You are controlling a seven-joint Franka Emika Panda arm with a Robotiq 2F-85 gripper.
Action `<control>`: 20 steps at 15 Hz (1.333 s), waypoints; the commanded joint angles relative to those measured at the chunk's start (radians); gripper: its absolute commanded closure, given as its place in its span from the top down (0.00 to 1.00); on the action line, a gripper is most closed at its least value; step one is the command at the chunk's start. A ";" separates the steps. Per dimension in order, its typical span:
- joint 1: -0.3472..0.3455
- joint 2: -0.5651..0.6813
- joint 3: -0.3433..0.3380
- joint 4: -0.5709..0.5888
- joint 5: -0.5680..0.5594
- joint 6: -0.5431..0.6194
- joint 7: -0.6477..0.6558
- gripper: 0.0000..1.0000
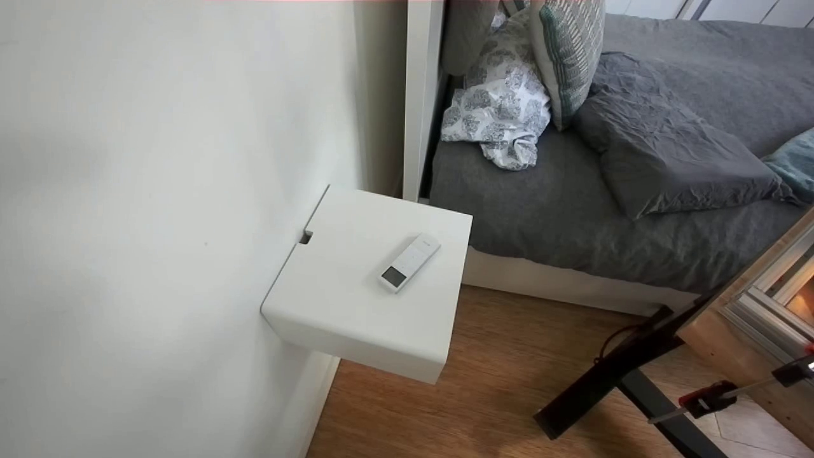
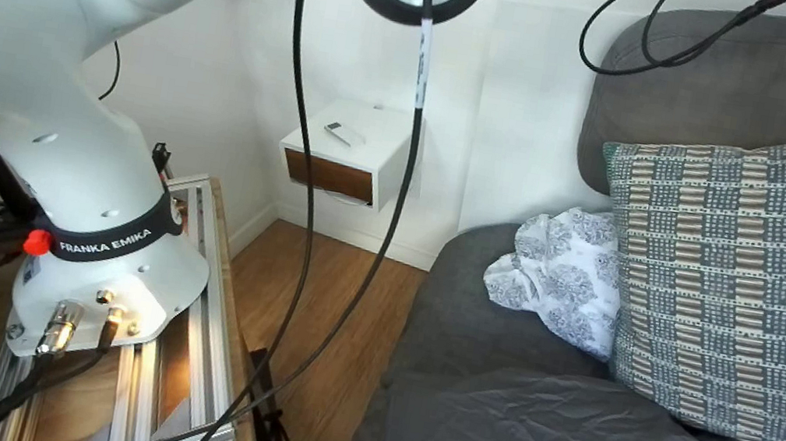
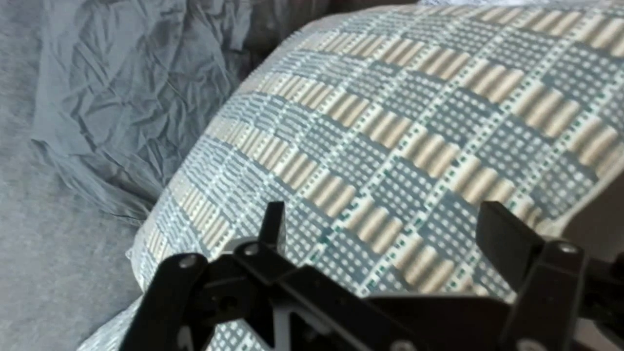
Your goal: Move the pillow in the middle to the right a bit
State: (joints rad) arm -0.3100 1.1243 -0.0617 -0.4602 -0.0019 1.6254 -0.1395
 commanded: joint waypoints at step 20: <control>-0.024 0.234 0.215 0.031 0.112 0.594 -0.397 1.00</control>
State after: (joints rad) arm -0.3045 1.3251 0.0636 -0.4554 0.0248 2.2159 -0.4549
